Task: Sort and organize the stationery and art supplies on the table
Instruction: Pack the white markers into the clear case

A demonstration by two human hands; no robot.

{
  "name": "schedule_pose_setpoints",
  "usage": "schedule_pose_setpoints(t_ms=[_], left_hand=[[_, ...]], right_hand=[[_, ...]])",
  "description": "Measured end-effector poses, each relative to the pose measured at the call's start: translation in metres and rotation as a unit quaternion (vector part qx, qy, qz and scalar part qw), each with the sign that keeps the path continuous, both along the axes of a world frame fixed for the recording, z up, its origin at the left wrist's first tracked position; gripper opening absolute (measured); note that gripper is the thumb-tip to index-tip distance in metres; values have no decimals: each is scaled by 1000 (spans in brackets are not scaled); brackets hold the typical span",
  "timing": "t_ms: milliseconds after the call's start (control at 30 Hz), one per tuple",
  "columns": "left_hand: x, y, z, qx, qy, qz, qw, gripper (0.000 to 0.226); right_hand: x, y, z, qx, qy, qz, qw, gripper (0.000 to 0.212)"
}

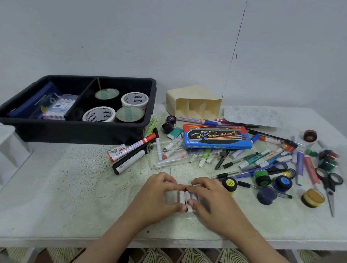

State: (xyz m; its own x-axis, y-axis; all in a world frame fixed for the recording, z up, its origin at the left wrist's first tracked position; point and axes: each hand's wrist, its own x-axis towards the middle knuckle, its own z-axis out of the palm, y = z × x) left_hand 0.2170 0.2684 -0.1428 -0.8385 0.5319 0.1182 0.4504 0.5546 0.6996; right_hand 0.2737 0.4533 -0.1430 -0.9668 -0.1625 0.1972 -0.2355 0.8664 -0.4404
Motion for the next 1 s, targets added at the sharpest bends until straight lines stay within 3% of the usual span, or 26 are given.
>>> schedule_pose_setpoints(t_ms=[133,367,1000], left_hand=[[-1,-4,-2,-16,13,-32,999,41],[0,-2,-3,-8,18,-5,1000,49],[10,-4,-1,8,55,14,998,39]], right_hand=[[0,5,1,-33,-21,13,999,46],[3,11,0,-68,-40,28,996,48],[5,7,-2,-76,-46,-20,996,39]])
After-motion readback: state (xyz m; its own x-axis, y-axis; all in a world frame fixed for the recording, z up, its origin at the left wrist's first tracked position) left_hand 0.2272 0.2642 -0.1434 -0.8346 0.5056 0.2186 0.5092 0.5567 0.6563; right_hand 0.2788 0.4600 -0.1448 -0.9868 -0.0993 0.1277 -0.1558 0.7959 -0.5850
